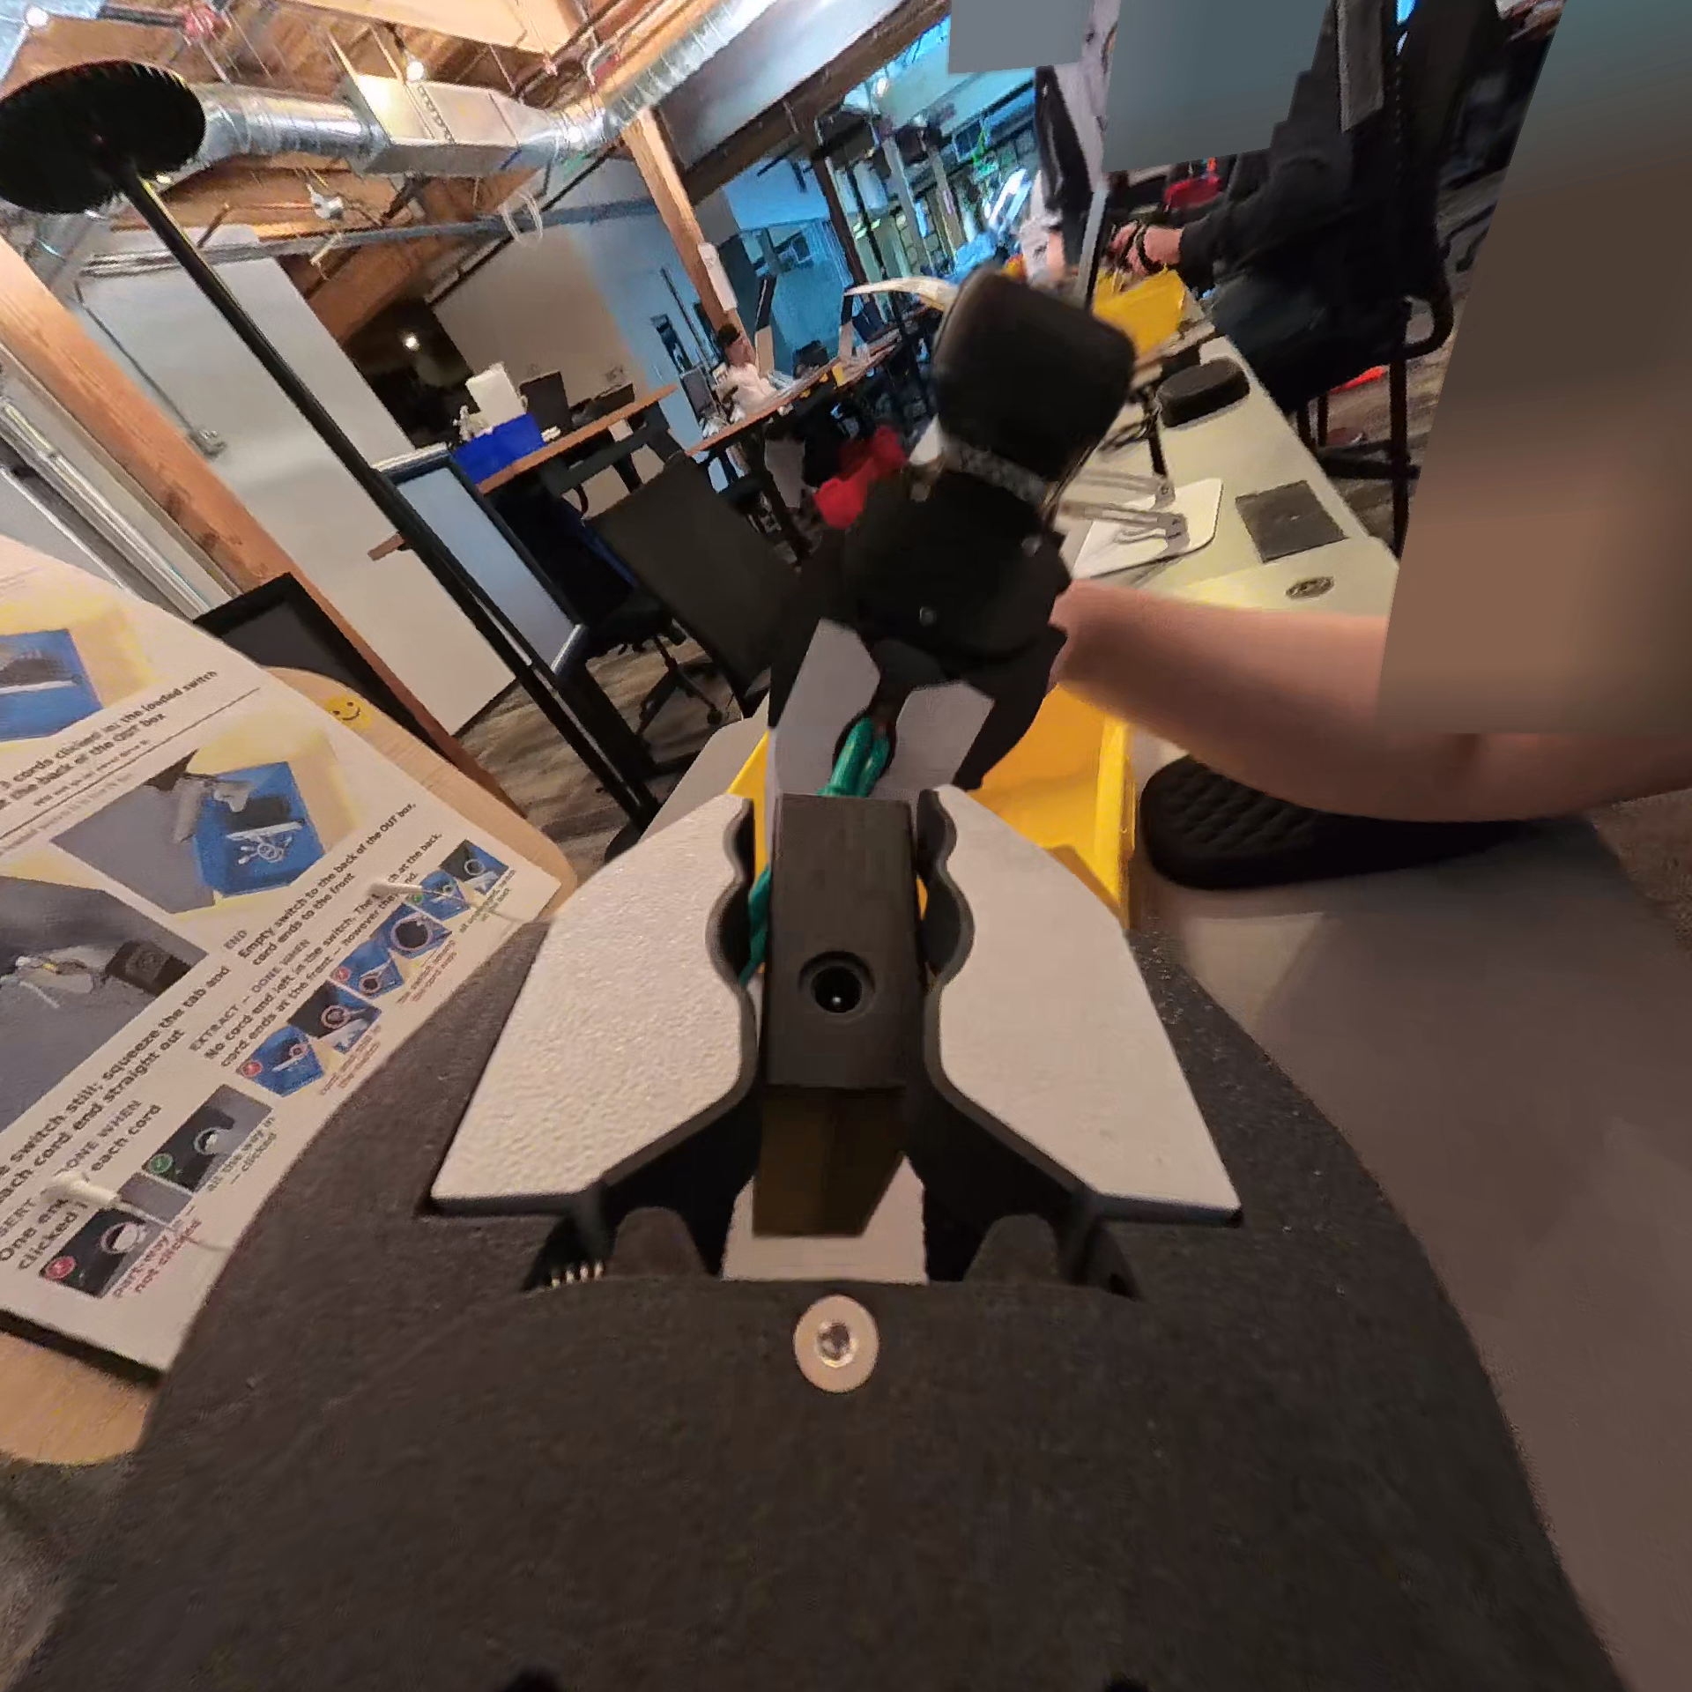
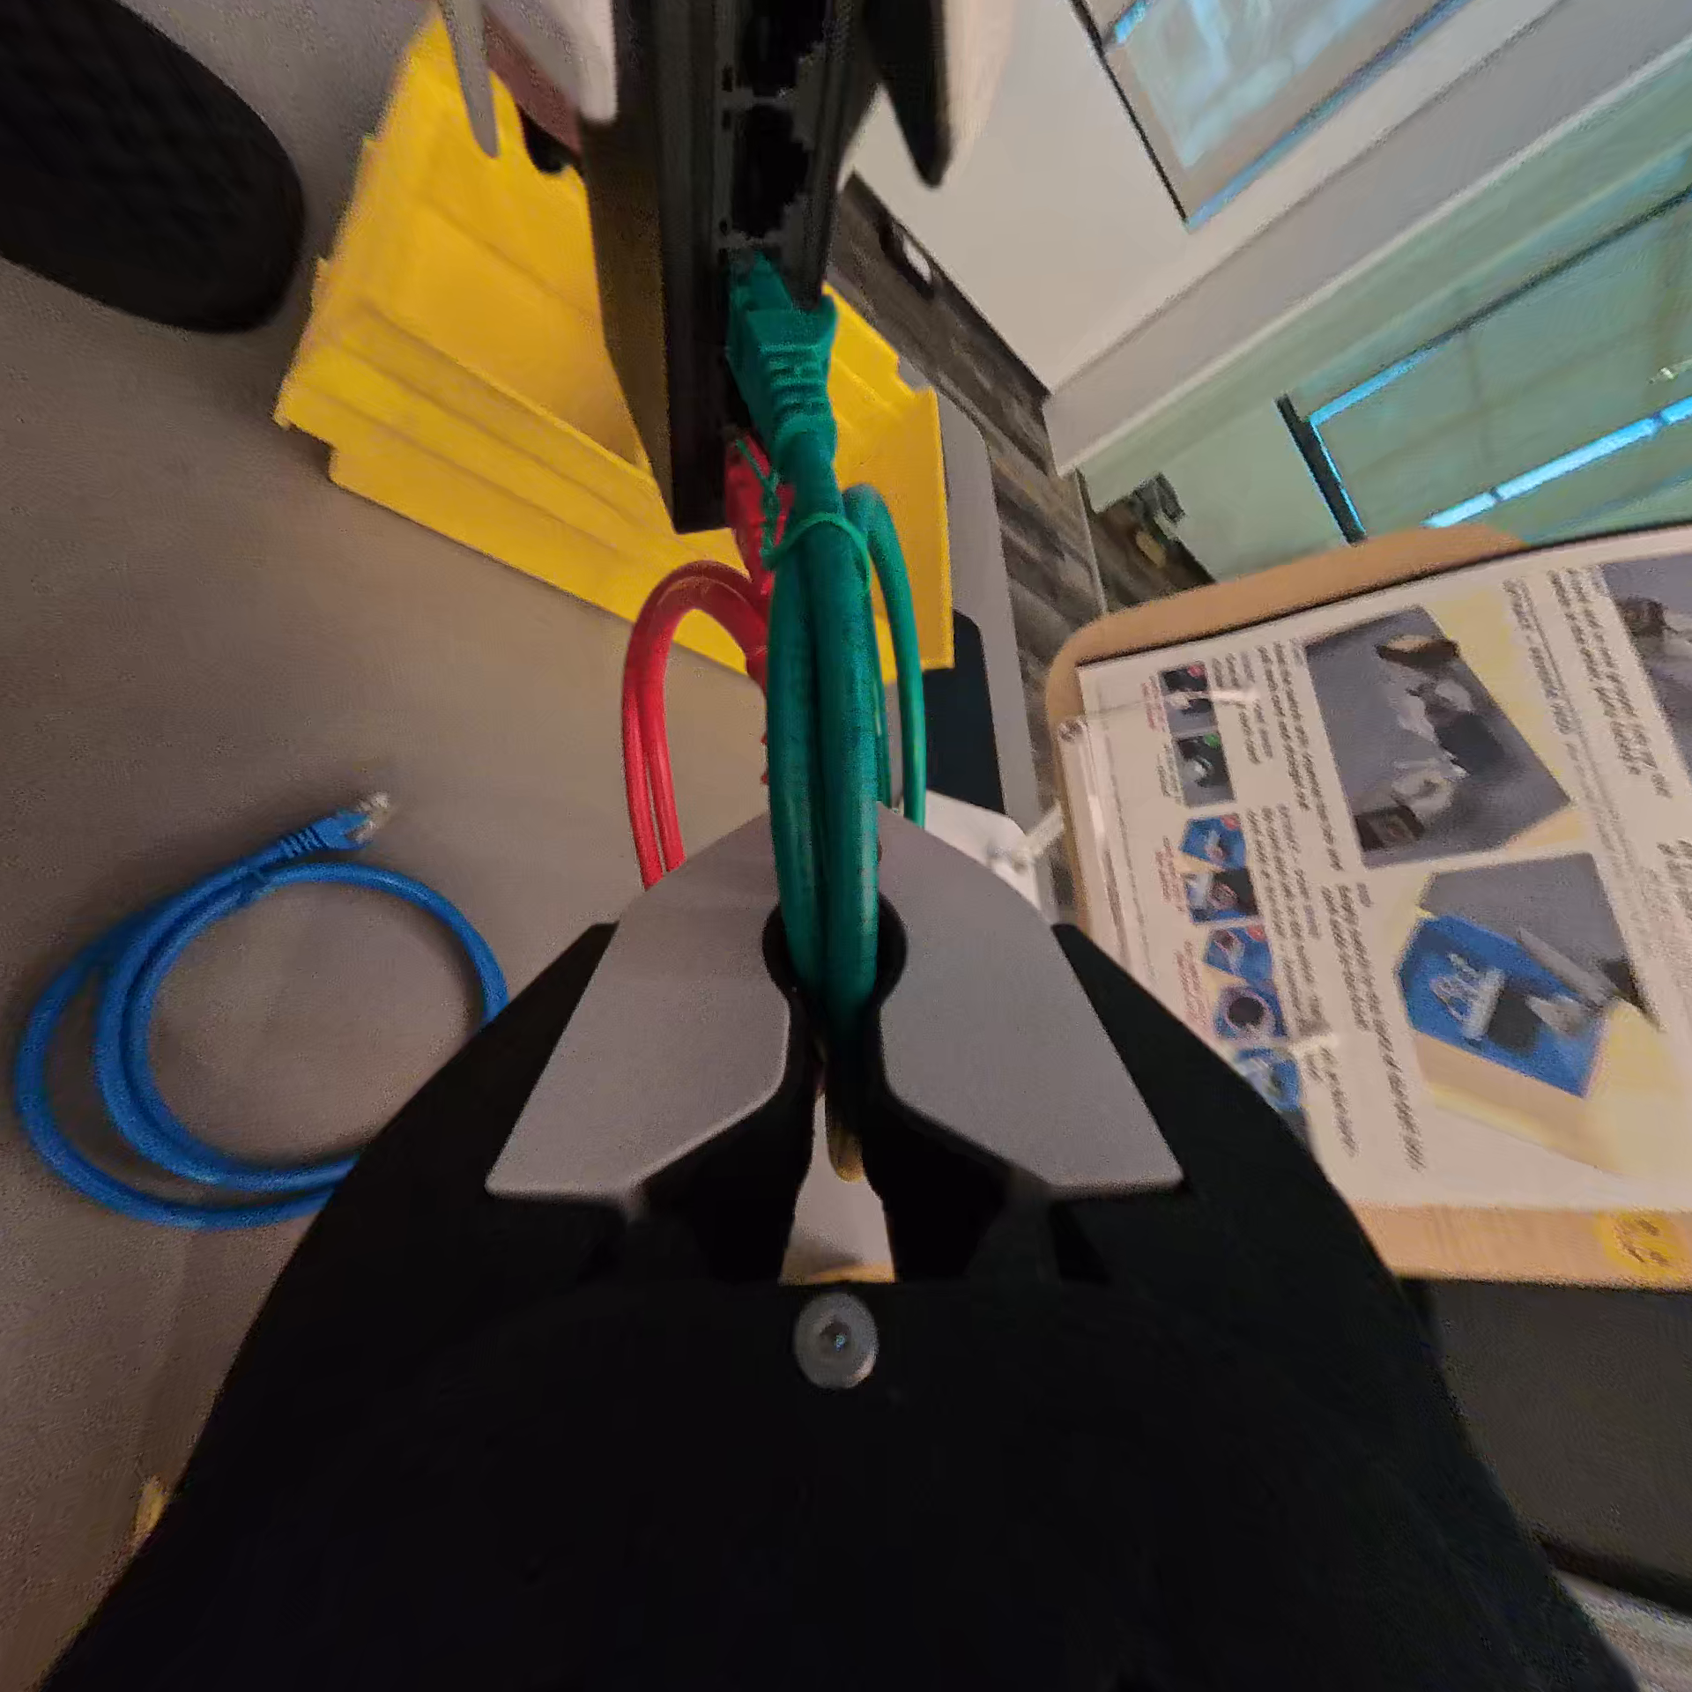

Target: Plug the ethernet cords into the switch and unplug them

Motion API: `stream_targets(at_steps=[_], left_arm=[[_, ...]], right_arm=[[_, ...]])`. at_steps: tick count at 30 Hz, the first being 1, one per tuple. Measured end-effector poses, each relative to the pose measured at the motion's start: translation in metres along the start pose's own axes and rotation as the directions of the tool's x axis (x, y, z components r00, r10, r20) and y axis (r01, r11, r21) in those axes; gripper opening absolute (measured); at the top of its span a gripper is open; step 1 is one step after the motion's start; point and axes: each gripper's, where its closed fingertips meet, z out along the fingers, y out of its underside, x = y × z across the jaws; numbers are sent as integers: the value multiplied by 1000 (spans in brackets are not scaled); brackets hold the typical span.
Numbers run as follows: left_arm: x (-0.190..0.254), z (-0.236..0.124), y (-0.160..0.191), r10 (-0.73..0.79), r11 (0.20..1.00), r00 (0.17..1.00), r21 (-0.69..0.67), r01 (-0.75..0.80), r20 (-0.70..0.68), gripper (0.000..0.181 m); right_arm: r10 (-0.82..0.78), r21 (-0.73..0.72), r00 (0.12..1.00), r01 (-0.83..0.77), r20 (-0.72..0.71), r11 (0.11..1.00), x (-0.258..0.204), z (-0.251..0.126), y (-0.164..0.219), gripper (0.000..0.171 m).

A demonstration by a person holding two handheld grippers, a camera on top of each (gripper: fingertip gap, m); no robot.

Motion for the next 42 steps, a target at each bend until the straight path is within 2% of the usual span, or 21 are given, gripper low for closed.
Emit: stream_targets(at_steps=[1, 3, 7, 9, 12, 19, 22, 26, 36, 42], left_arm=[[-3, 0, 5, 14, 1000, 1000, -25, -13, 23, 36], [-11, 2, 18, 69, 994, 994, -94, -62, 83, 65], [-13, 8, 48, 192, 942, 976, -298, -154, 101, 79], [-16, 9, 56, 251, 912, 961, -363, -192, 120, 76], [-17, 10, 75, 302, 855, 947, -472, -216, 113, 75], [-24, 11, 99, 401, 776, 911, -566, -280, 99, 59], [-19, 16, 94, 423, 789, 902, -527, -316, 93, 40], [-26, 14, 96, 446, 772, 887, -553, -315, 117, 37], [-35, 15, 104, 503, 745, 849, -579, -333, 160, 43], [-31, 15, 97, 467, 784, 871, -528, -327, 153, 35]], right_arm=[[-17, -41, 999, 16, -28, 999, 4, -4, 2, 4], [-68, -134, 995, 58, -77, 989, 9, -11, 5, 3], [-190, -346, 974, 138, -122, 928, 11, -21, 15, 4], [-260, -423, 955, 179, -142, 888, 14, -23, 18, 4], [-319, -458, 937, 223, -142, 861, 12, -22, 16, 4], [-396, -533, 902, 255, -168, 807, 16, -28, 15, 4], [-444, -543, 876, 285, -187, 790, 19, -29, 11, 4], [-511, -557, 832, 325, -215, 764, 24, -31, 5, 5], [-541, -571, 811, 341, -222, 747, 25, -31, 4, 5], [-520, -550, 826, 336, -218, 765, 25, -30, 6, 5]])
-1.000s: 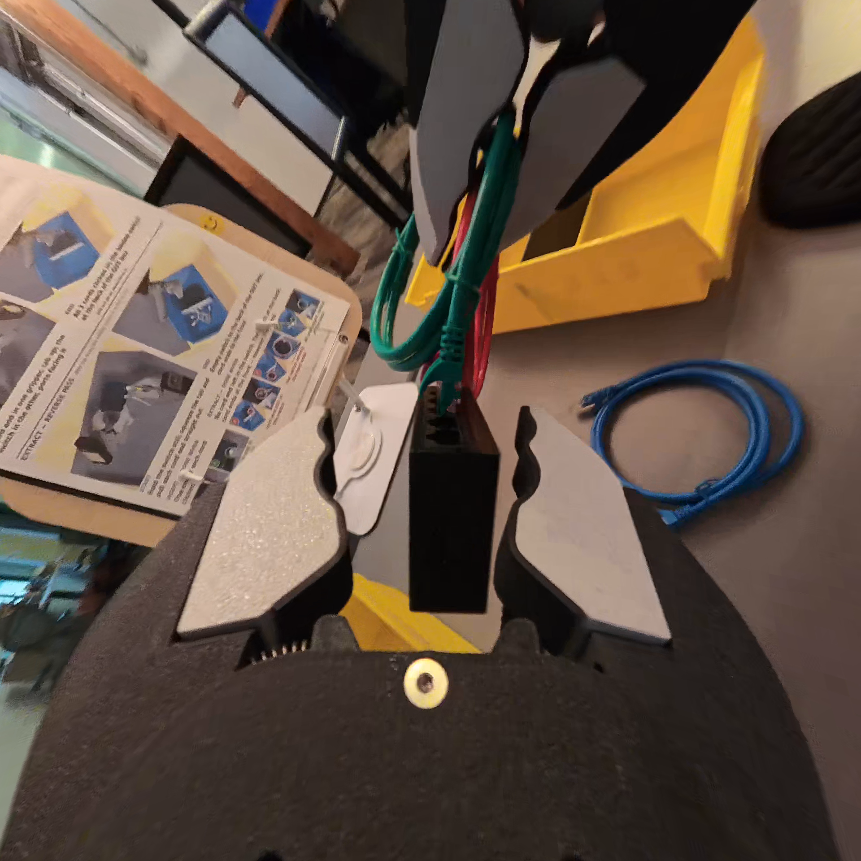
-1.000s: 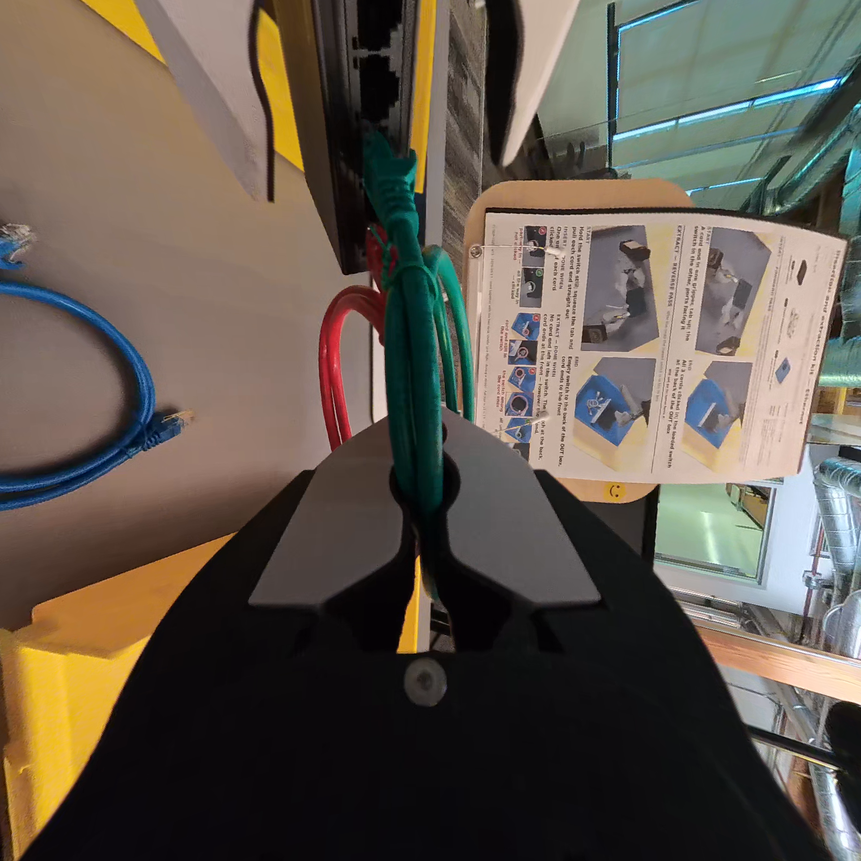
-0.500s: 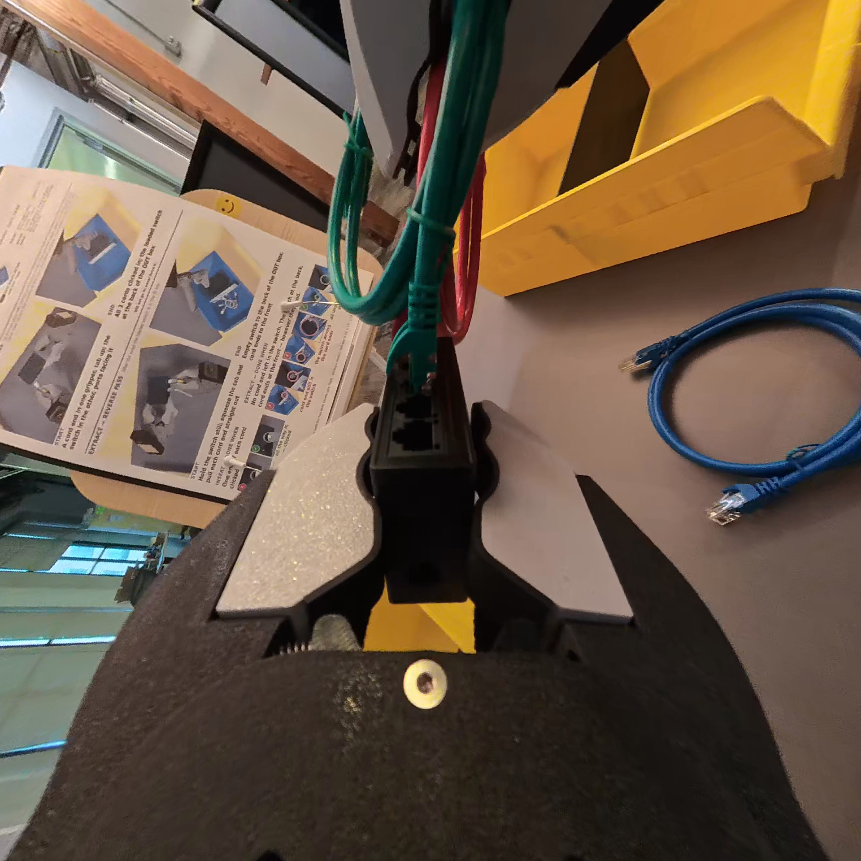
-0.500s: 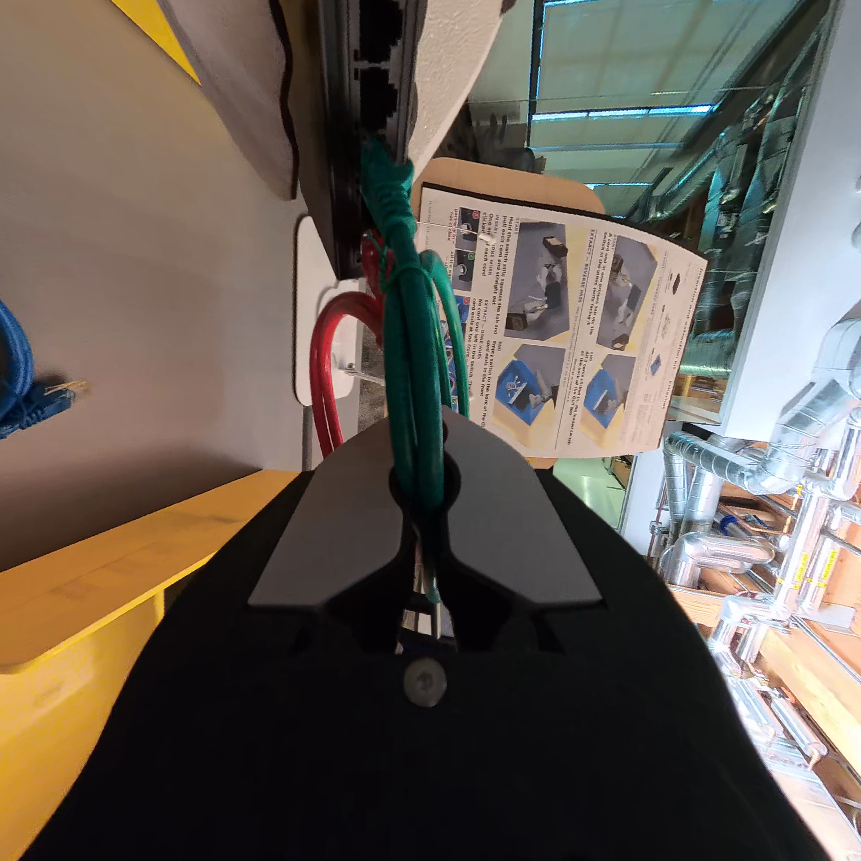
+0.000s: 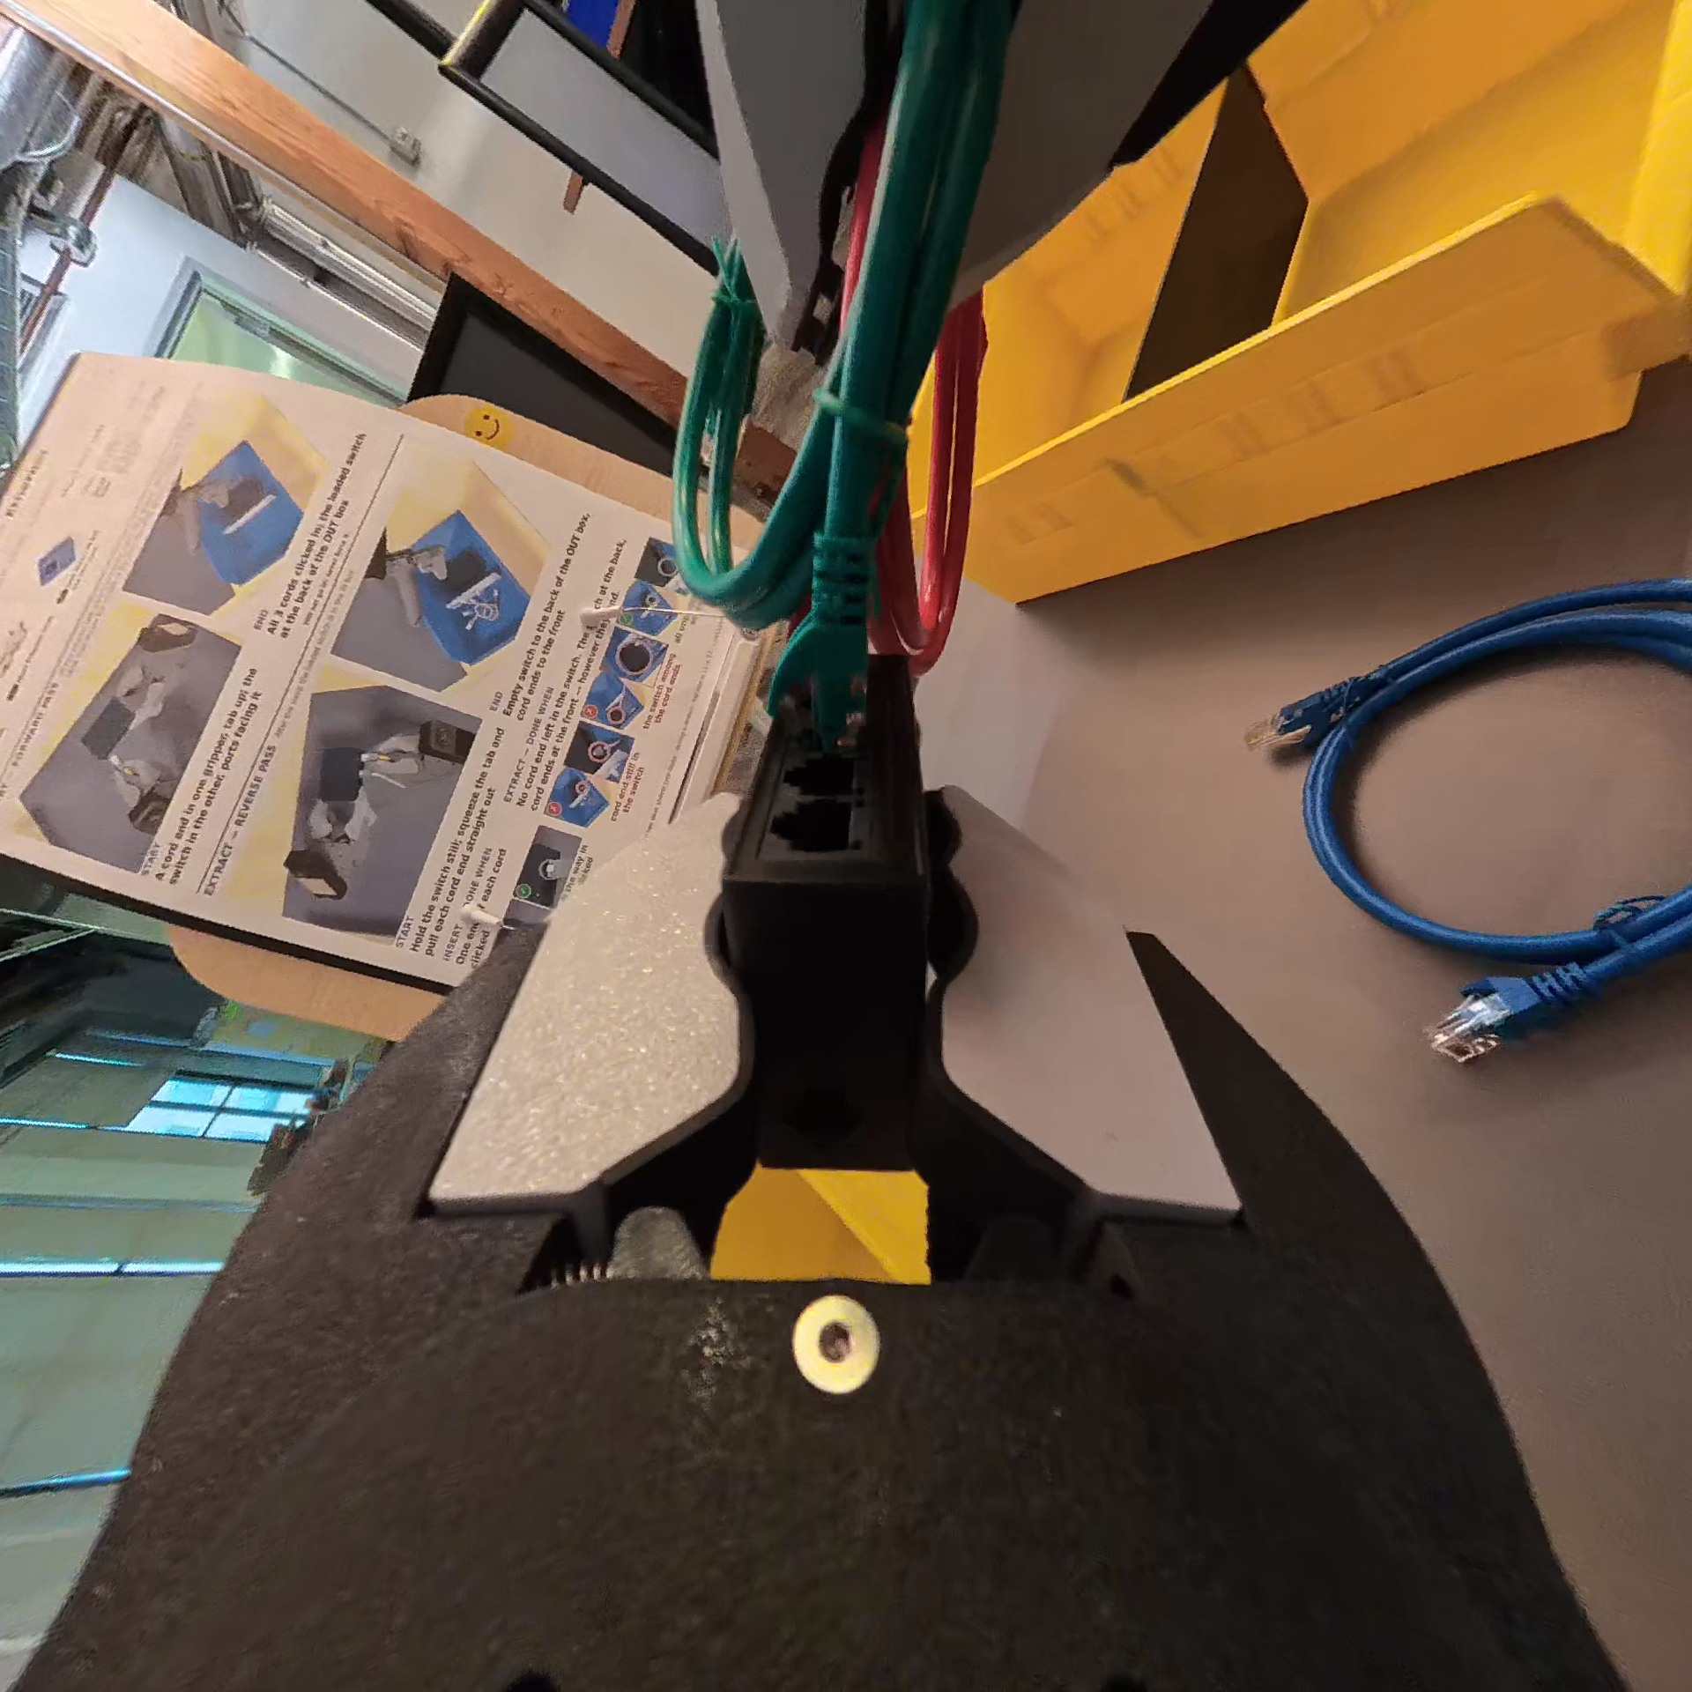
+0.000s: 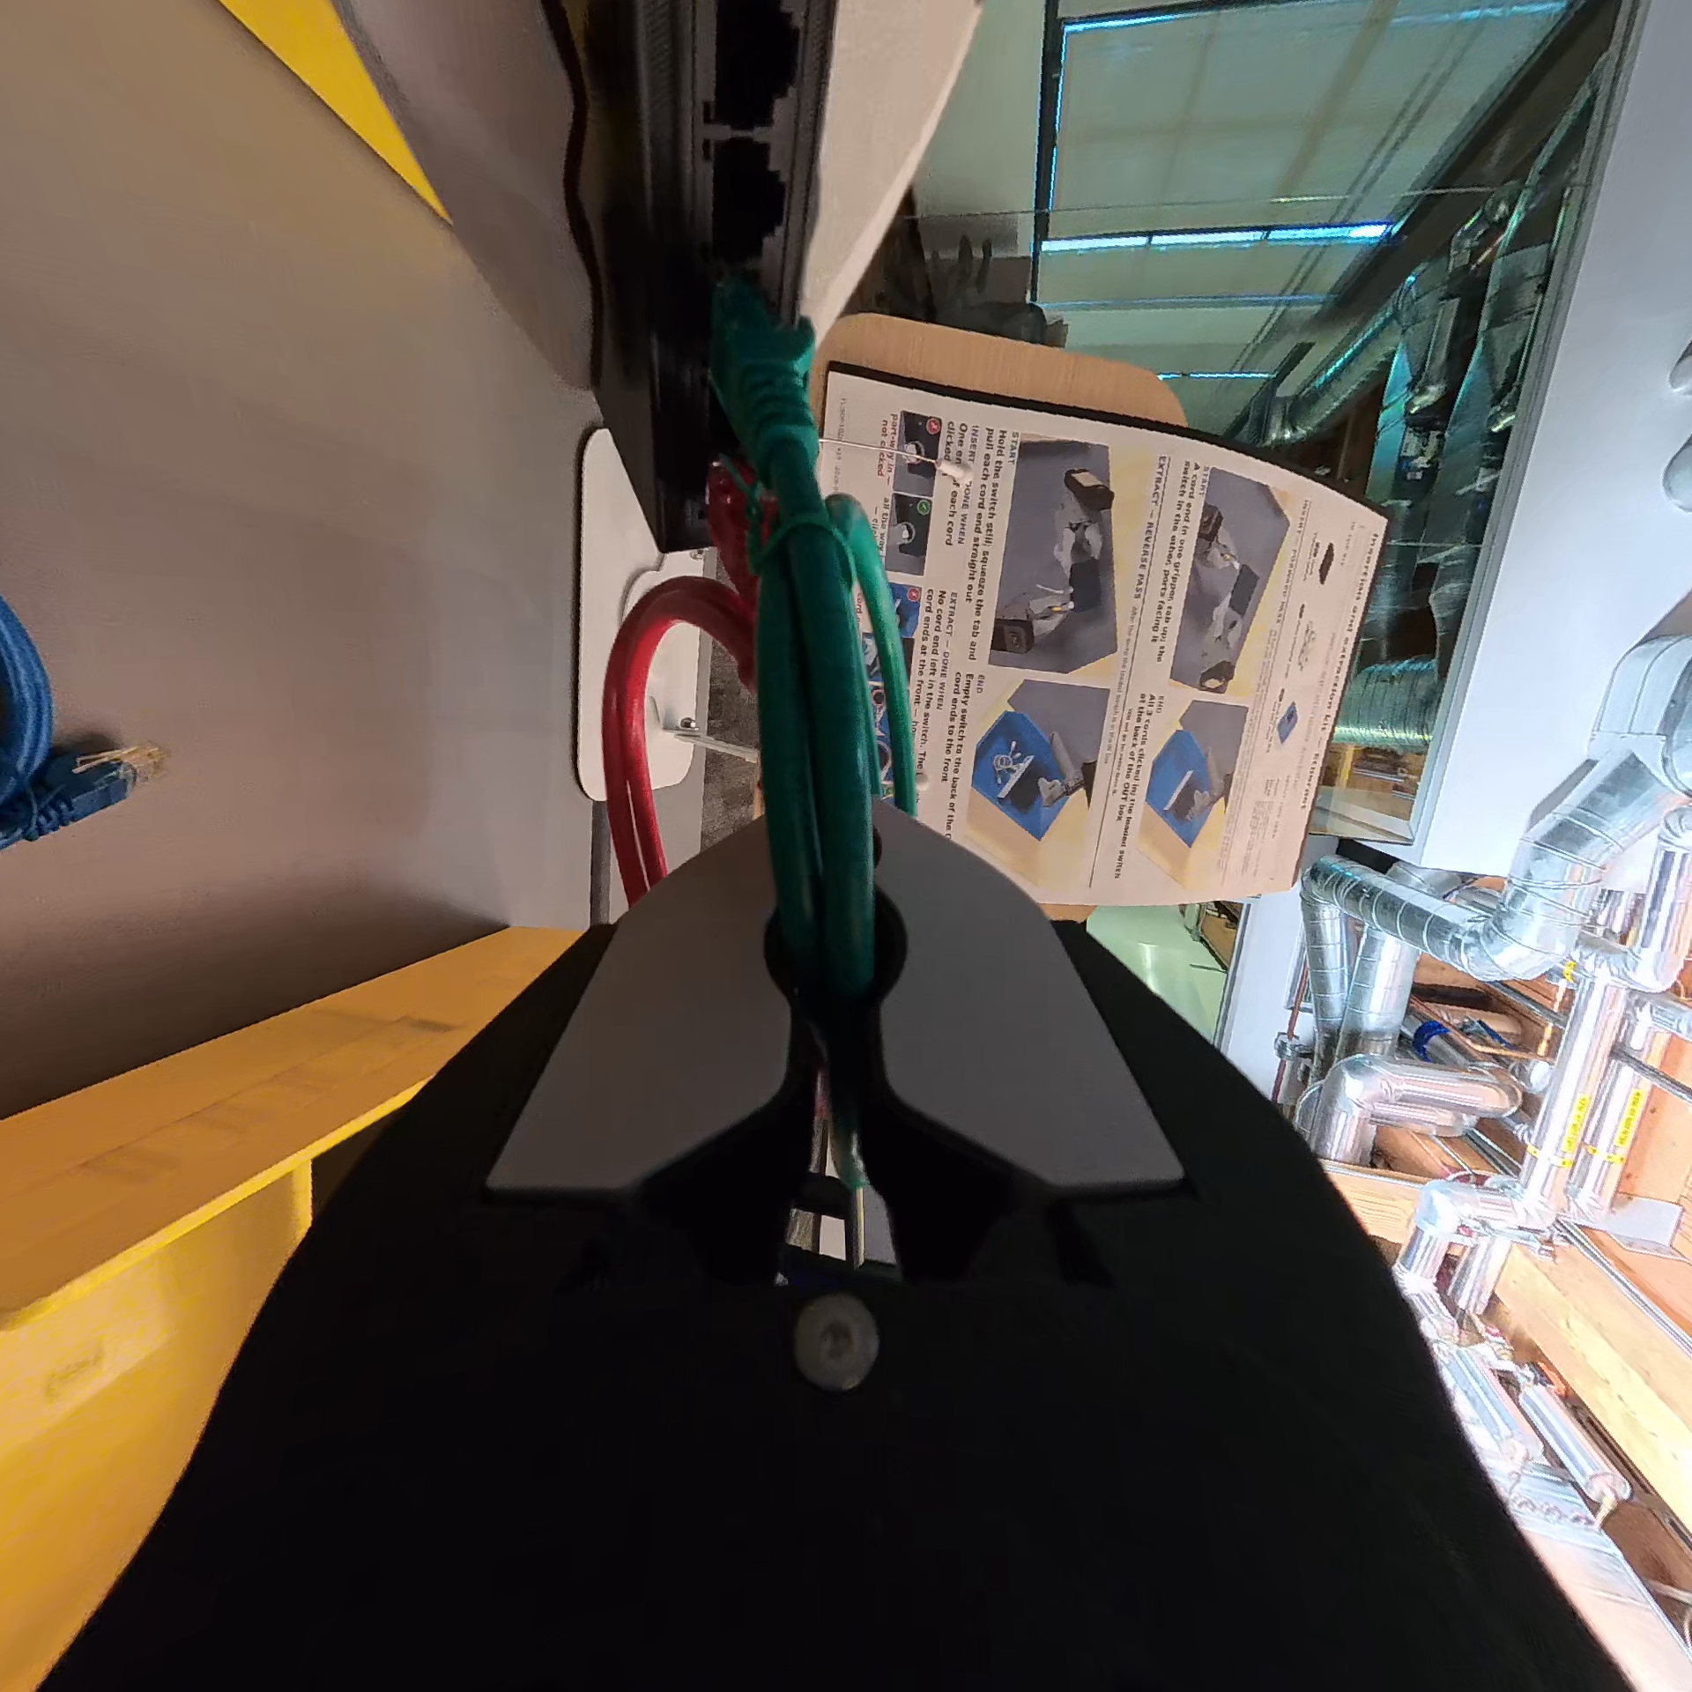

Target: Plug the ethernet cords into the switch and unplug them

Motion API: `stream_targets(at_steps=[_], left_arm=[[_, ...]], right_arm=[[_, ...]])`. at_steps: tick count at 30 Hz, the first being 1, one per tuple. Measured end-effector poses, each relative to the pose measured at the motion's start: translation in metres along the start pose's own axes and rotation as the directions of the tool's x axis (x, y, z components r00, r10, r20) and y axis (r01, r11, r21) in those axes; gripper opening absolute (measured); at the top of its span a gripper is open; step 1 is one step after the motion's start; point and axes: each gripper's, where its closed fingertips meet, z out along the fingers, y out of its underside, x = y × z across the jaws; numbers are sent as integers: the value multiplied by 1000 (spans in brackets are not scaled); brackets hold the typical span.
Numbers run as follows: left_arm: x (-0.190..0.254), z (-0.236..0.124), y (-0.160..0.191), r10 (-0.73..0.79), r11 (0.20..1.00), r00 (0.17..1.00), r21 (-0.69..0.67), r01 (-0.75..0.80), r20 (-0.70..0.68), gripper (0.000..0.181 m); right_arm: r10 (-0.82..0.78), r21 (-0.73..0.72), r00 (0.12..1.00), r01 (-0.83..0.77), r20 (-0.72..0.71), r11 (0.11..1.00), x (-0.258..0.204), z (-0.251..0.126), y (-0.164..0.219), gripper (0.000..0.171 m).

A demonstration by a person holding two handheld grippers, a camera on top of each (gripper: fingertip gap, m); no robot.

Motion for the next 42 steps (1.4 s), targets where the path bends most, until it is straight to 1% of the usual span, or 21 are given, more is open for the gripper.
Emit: stream_targets(at_steps=[2, 5, 11, 14, 18, 19, 22, 25, 26, 27, 29, 32, 34, 38, 40, 42], left_arm=[[-2, -1, 1, 9, 1000, 1000, -5, -9, 8, 32], [-1, -3, 0, -18, 1000, 1000, -8, 17, -12, 30], [-5, -1, 1, -6, 1000, 999, -19, 6, 32, 30], [-4, 0, 1, -21, 1000, 999, -16, 22, 28, 30], [-2, 2, 3, 2, 1000, 1000, -30, -1, 19, 30], [-5, 1, 3, 13, 999, 999, -32, -11, 41, 30], [-13, -1, 3, 57, 997, 993, -55, -51, 106, 30], [-17, -2, 3, 51, 997, 991, -57, -44, 126, 30], [-21, -3, 3, 53, 997, 987, -59, -44, 154, 30], [-26, -4, 5, 62, 996, 981, -70, -50, 184, 30], [-32, -6, 11, 58, 994, 978, -100, -38, 201, 30], [-46, -11, 21, 44, 992, 969, -126, -14, 241, 30], [-57, -16, 29, 21, 990, 961, -137, 17, 274, 30], [-76, -27, 41, -6, 989, 947, -141, 55, 322, 30], [-84, -33, 44, -2, 988, 936, -142, 55, 351, 30], [-89, -37, 47, 5, 988, 929, -148, 53, 370, 30]], right_arm=[[6, -2, 1000, -6, 5, 1000, 0, -1, 2, 5], [10, 2, 1000, -10, 1, 1000, 2, -1, 4, 5], [6, -10, 1000, -6, -14, 1000, 3, -3, 3, 5], [17, -13, 1000, -17, -9, 1000, 3, -4, 2, 5], [1, -12, 1000, -1, -14, 1000, 3, -4, 2, 6], [4, -8, 1000, -4, -16, 1000, 3, -3, 2, 6], [39, 20, 999, -38, -32, 999, 6, -2, 0, 12], [89, 50, 995, -87, -49, 995, 11, -2, -1, 22], [102, 60, 993, -98, -58, 993, 14, -3, -1, 24], [111, 74, 991, -106, -75, 992, 17, -4, -2, 26], [131, 108, 985, -119, -114, 987, 24, -7, -4, 32], [197, 164, 971, -174, -136, 971, 34, -12, -5, 34], [292, 232, 950, -261, -109, 937, 40, -17, -8, 34], [477, 366, 879, -447, 7, 817, 51, -33, -10, 33], [559, 392, 826, -538, 71, 746, 56, -40, -9, 31], [641, 362, 745, -657, 183, 661, 51, -42, -8, 30]])
